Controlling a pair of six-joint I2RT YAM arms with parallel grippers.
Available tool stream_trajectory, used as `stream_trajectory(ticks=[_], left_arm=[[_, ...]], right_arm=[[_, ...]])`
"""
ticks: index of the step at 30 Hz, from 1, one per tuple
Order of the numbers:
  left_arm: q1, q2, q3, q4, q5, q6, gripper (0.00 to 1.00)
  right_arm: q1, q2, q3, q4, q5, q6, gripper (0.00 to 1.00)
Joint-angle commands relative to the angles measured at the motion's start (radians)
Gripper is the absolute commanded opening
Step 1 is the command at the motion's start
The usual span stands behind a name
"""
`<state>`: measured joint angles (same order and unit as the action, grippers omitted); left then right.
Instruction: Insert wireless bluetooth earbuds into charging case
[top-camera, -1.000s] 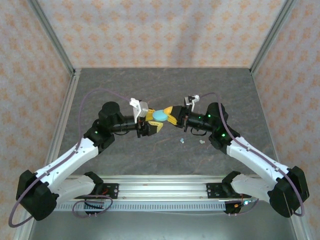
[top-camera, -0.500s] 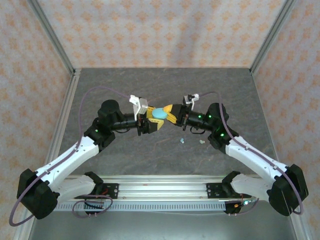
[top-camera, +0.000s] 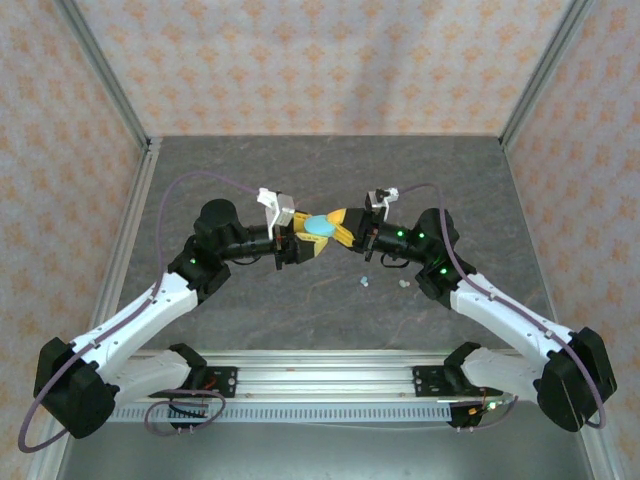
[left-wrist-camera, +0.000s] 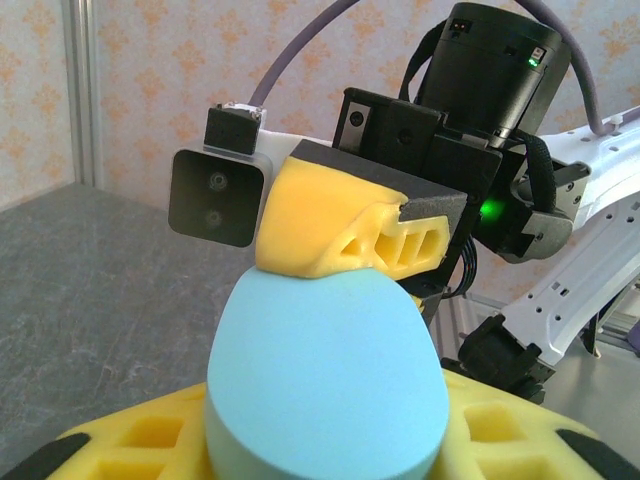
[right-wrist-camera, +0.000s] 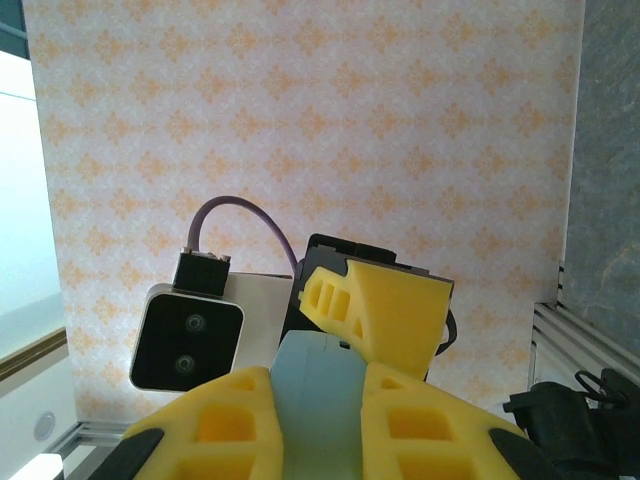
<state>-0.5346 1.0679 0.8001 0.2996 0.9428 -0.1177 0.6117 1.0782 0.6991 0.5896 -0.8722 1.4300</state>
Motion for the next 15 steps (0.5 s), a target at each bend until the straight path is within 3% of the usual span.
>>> stream_trajectory(ticks=[1,4,9,15], left_arm=[[-0.007,-0.008,0.042,0.069,0.037,-0.017,0.38],[-0.007,-0.009,0.042,0.072,0.037,-0.02,0.38],[-0.006,-0.014,0.04,0.08,0.027,-0.029,0.48],[-0.007,-0.009,0.045,0.086,0.032,-0.035,0.49]], right_arm=[[-0.004,0.0,-0.022,0.032,-0.005,0.005,0.0],[-0.004,0.0,-0.028,0.032,-0.003,0.006,0.0],[-0.003,0.0,-0.035,0.04,-0.004,0.013,0.0],[-0.004,0.0,-0.036,0.044,-0.002,0.016,0.0]])
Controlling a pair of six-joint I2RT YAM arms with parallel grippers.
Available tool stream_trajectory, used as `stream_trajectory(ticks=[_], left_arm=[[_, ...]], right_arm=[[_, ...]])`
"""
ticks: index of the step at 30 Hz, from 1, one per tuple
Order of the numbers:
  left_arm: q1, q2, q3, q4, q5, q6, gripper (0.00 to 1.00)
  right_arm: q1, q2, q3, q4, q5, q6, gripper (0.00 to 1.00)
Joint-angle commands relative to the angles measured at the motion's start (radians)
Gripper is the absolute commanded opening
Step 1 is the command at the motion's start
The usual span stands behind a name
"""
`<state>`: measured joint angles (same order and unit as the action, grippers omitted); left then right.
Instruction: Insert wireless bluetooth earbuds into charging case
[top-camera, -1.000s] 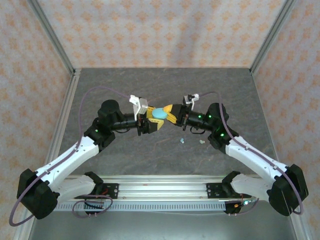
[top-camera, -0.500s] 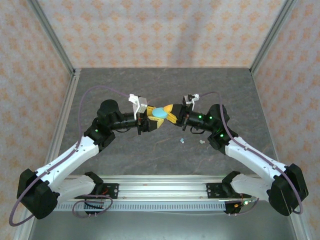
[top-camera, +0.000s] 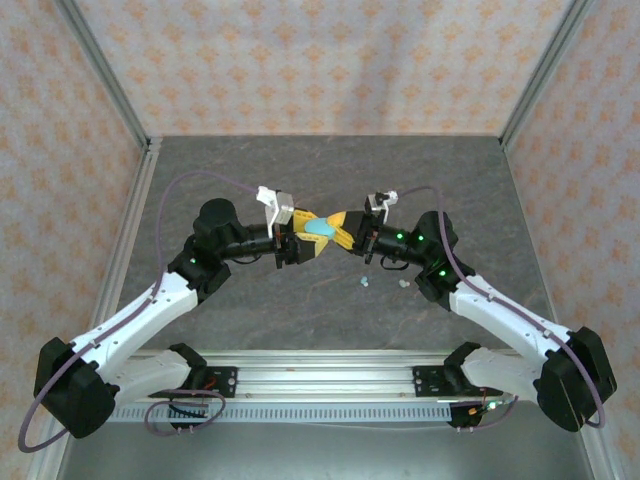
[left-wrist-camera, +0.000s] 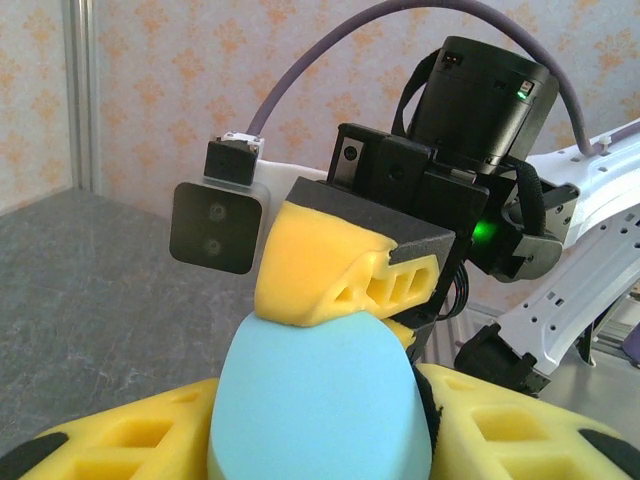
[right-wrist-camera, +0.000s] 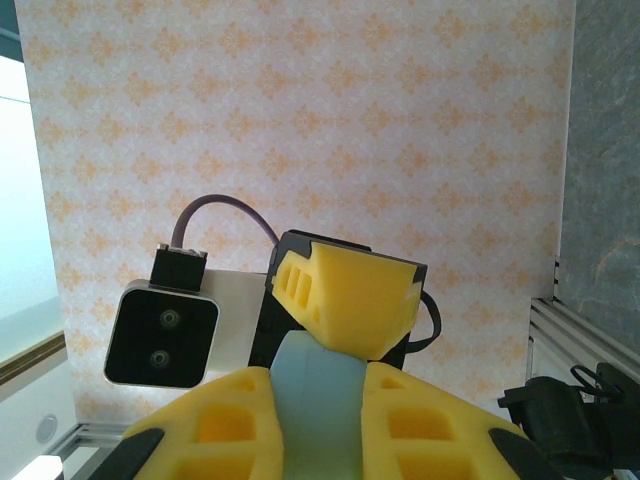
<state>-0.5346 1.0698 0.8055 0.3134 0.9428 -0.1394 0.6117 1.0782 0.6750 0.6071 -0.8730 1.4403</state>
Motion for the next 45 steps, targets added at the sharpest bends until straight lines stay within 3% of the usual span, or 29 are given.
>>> stream_trajectory(ticks=[1,9,14,20,26,29,35,45], left_arm=[[-0.007,-0.011,0.042,0.068,0.035,-0.01,0.48],[-0.017,-0.013,0.031,0.001,0.007,0.041,0.59],[-0.016,-0.008,0.03,-0.008,0.005,0.052,0.6],[-0.017,0.002,0.042,-0.013,0.018,0.057,0.48],[-0.017,0.001,0.052,-0.017,0.024,0.063,0.29],[-0.017,-0.006,0.053,-0.021,0.024,0.066,0.28],[-0.017,-0.013,0.05,-0.047,0.025,0.082,0.41],[-0.017,-0.02,0.049,-0.075,0.024,0.098,0.49]], right_arm=[[-0.004,0.0,-0.012,0.028,-0.001,0.006,0.0],[-0.004,0.002,-0.012,0.1,0.011,0.052,0.0],[-0.004,0.002,-0.012,0.108,0.011,0.058,0.0],[-0.004,0.0,-0.017,0.112,0.012,0.062,0.0],[-0.004,0.002,-0.021,0.111,0.009,0.061,0.0],[-0.004,0.002,-0.022,0.119,0.009,0.066,0.0],[-0.003,0.003,-0.018,0.128,0.008,0.072,0.0],[-0.004,0.002,-0.017,0.128,0.007,0.072,0.0]])
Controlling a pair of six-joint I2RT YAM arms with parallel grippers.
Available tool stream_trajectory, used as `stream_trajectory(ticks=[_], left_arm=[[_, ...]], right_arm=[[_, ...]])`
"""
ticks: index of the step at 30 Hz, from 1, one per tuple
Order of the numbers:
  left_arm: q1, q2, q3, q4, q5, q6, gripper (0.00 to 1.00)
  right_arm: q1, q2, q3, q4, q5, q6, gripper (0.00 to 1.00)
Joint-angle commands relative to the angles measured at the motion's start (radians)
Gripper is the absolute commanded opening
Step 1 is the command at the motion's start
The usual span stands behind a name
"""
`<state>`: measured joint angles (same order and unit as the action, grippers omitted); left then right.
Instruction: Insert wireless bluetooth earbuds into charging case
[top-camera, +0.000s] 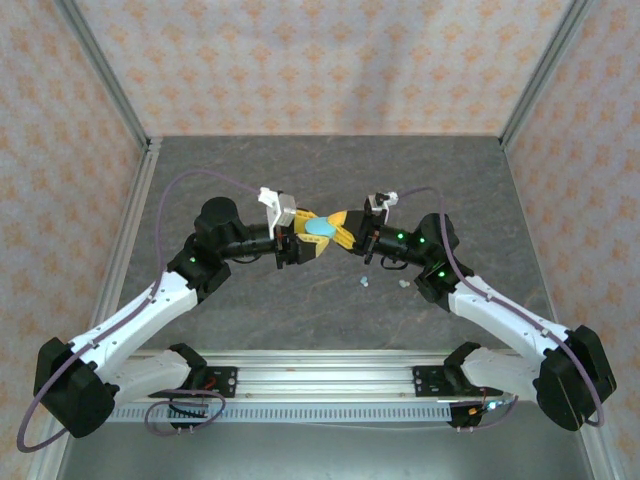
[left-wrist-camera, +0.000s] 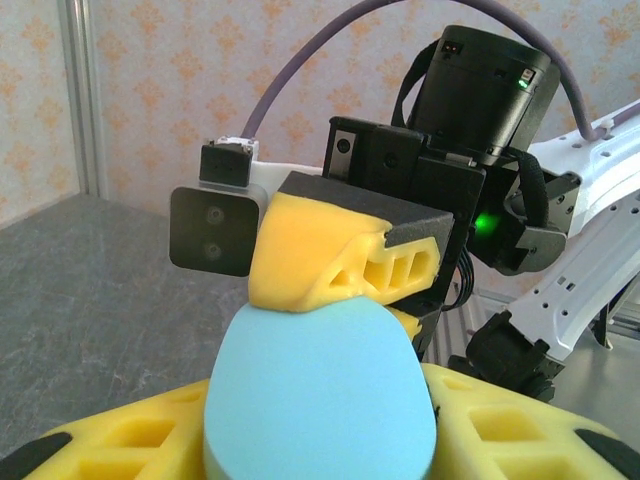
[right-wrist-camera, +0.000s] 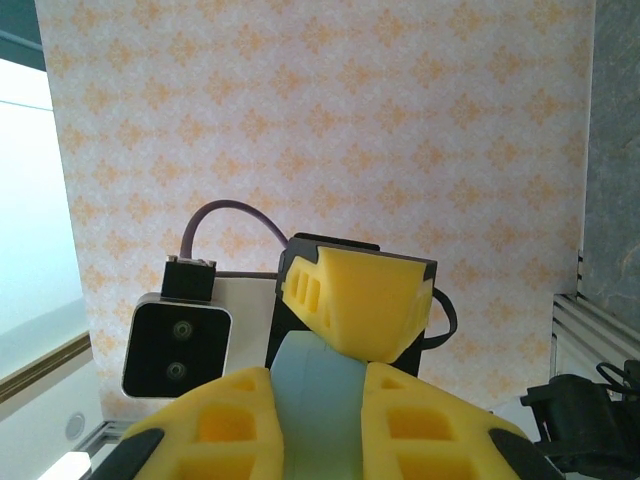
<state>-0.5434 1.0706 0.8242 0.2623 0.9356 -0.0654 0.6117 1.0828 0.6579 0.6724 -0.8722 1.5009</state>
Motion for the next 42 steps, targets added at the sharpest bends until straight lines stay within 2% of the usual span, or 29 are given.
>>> stream_trajectory(ticks=[1,5,10,19,30,33,39,42], left_arm=[[-0.008,-0.022,0.031,-0.026,0.031,0.026,0.49],[-0.007,-0.025,0.027,-0.032,0.028,0.033,0.49],[-0.008,-0.033,0.027,-0.007,0.029,0.018,0.42],[-0.008,-0.032,0.028,0.032,0.029,-0.012,0.48],[-0.008,-0.026,0.025,0.063,0.028,-0.037,0.47],[-0.008,-0.023,0.028,0.06,0.033,-0.037,0.42],[-0.009,-0.029,0.026,0.058,0.034,-0.034,0.24],[-0.009,-0.033,0.023,0.035,0.03,-0.022,0.16]], right_arm=[[-0.004,-0.003,0.001,0.063,0.006,0.01,0.0],[-0.003,-0.004,0.001,0.062,0.007,0.012,0.0],[-0.003,-0.005,-0.001,0.05,0.004,0.002,0.0],[-0.003,-0.004,-0.006,0.047,0.001,-0.005,0.0],[0.0,-0.007,-0.004,0.045,-0.004,-0.006,0.0],[0.002,-0.008,-0.003,0.045,-0.001,-0.005,0.0],[0.004,-0.008,-0.004,0.028,-0.003,-0.019,0.01],[0.003,-0.012,-0.004,-0.015,-0.008,-0.053,0.13]])
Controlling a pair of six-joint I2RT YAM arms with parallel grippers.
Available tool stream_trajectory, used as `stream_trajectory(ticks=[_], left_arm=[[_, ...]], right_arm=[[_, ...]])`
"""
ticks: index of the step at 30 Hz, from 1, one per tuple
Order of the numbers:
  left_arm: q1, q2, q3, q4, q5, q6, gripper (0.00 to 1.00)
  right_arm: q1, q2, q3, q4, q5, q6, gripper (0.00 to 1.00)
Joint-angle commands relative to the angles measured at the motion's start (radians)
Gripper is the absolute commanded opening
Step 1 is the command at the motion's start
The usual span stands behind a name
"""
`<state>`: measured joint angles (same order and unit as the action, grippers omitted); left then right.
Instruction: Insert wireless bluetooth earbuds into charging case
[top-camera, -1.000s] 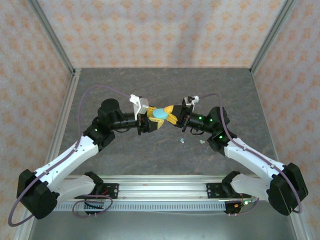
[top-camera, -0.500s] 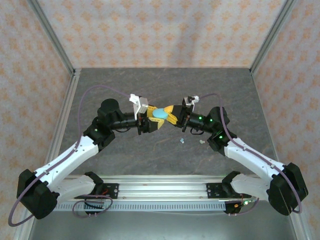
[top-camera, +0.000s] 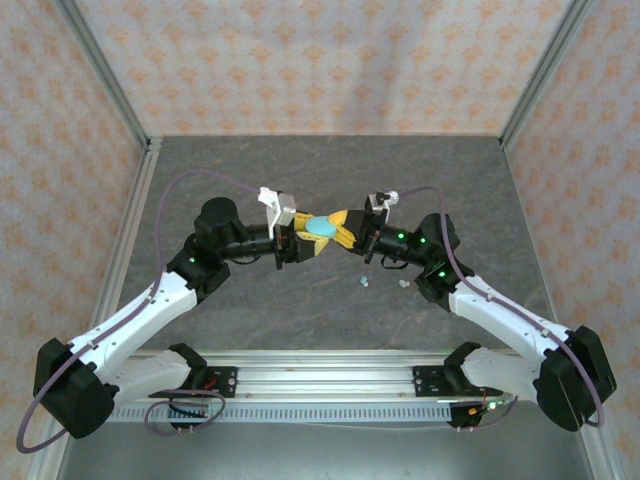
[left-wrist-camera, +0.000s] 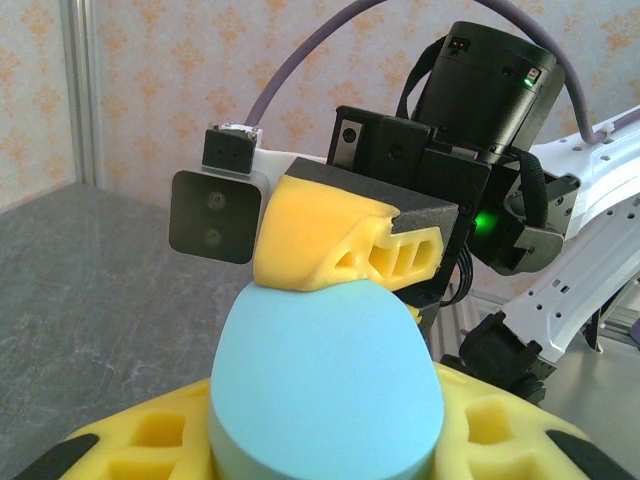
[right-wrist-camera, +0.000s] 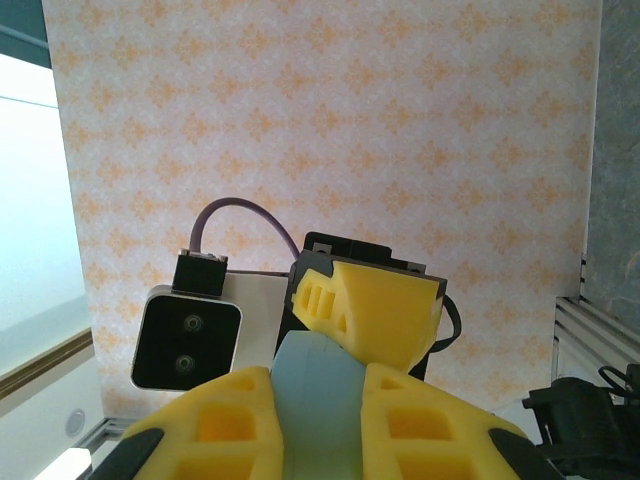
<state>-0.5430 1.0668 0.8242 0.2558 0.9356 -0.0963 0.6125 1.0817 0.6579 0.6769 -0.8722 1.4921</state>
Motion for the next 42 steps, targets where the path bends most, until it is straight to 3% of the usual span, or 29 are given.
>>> stream_trajectory(ticks=[1,5,9,15,19,24,29,42], left_arm=[[-0.009,-0.032,0.02,0.034,0.028,0.013,0.14],[-0.008,-0.049,0.012,-0.006,0.028,0.033,0.12],[-0.009,-0.072,0.001,-0.045,0.028,0.056,0.1],[-0.009,-0.108,-0.022,-0.093,0.052,0.073,0.08],[-0.009,-0.125,-0.02,-0.136,0.096,0.091,0.06],[-0.008,-0.136,-0.014,-0.193,0.131,0.112,0.04],[-0.008,-0.134,-0.006,-0.205,0.147,0.107,0.05],[-0.008,-0.116,0.021,-0.26,0.19,0.13,0.04]], right_arm=[[0.003,-0.014,0.0,-0.045,-0.011,-0.067,0.17],[-0.002,-0.053,0.035,-0.207,-0.013,-0.198,0.36],[-0.018,-0.111,0.09,-0.387,-0.007,-0.36,0.47],[-0.021,-0.235,0.218,-0.783,0.059,-0.866,0.65],[0.009,-0.265,0.275,-0.917,0.096,-1.118,0.66],[0.071,-0.212,0.335,-0.935,0.045,-1.263,0.7],[0.135,-0.147,0.411,-1.069,0.121,-1.446,0.72],[0.156,-0.068,0.432,-1.05,0.061,-1.531,0.71]])
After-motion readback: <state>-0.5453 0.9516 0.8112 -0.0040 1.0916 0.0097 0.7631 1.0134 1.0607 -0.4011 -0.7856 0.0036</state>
